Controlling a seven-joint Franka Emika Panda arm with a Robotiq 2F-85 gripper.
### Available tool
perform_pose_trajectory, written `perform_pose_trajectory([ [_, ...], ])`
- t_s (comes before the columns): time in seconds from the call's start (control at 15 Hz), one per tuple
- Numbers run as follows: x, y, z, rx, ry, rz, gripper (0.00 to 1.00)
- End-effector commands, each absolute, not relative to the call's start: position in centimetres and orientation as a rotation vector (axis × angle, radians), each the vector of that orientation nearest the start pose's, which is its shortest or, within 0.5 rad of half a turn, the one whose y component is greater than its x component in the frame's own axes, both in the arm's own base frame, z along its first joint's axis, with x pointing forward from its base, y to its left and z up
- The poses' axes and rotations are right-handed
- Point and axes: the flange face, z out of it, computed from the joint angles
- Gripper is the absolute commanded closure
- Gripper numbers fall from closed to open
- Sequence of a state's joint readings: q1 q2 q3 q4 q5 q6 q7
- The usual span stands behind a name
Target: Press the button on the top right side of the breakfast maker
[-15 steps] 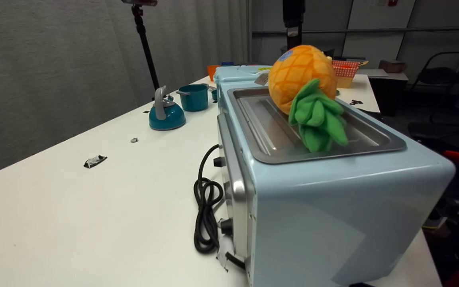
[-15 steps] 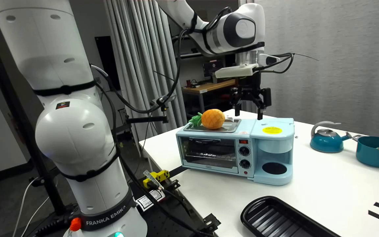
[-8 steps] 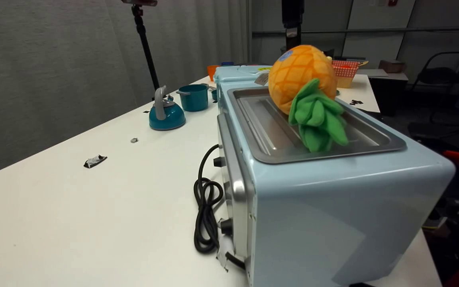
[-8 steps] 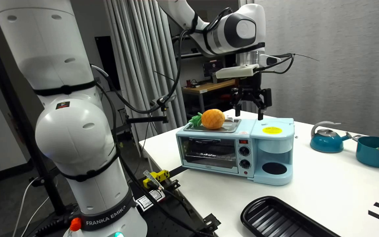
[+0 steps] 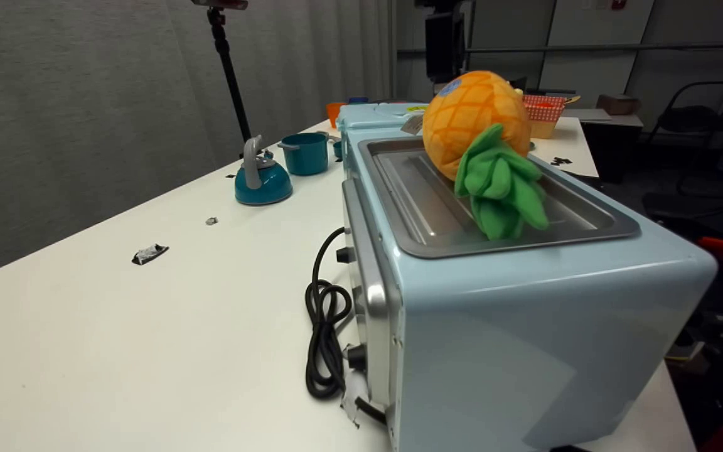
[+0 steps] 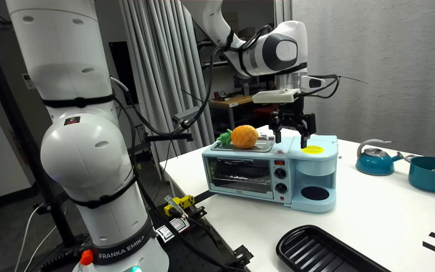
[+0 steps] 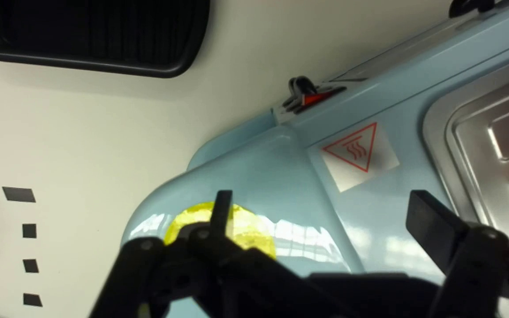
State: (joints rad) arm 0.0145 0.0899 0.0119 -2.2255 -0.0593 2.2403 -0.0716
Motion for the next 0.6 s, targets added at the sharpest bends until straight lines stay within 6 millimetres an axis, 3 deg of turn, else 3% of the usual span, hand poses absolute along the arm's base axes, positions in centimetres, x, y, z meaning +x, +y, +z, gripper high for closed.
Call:
perform_pose_trajectory([
  [0.0, 54.9, 1.2, 32.5, -3.195, -0.172, 0.048, 0.00],
  [0.53, 58.4, 1.9, 33.9, -3.195, -0.114, -0.055, 0.00],
])
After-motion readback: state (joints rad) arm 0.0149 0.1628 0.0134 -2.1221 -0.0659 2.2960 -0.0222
